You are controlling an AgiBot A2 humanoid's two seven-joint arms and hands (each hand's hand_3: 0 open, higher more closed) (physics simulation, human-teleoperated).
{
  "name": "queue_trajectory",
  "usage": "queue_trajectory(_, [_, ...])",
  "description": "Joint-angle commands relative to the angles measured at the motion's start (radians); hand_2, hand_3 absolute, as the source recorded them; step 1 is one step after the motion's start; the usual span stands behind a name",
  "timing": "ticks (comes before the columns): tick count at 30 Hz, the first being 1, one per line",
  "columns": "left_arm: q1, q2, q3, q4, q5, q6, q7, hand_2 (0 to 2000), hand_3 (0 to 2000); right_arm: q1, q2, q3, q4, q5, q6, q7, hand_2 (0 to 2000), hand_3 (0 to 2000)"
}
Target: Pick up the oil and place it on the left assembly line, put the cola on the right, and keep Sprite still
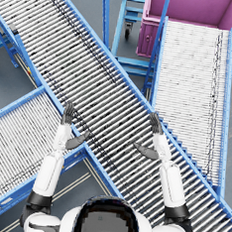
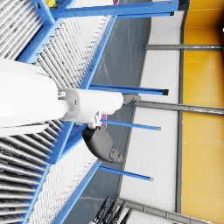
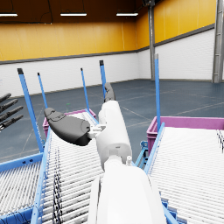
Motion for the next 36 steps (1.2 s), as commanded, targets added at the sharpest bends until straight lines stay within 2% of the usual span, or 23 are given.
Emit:
queue_trajectory(1, [0.0, 0.0, 0.0, 0.0, 0.0, 0.0, 0.0, 0, 0, 0.0, 0.0, 0.0, 0.0, 0.0, 0.0, 0.0, 0, 0])
queue_trajectory(36, [0.0, 0.0, 0.0, 0.0, 0.0, 0.0, 0.0, 0, 0, 0.0, 0.0, 0.0, 0.0, 0.0, 0.0, 0.0, 0, 0])
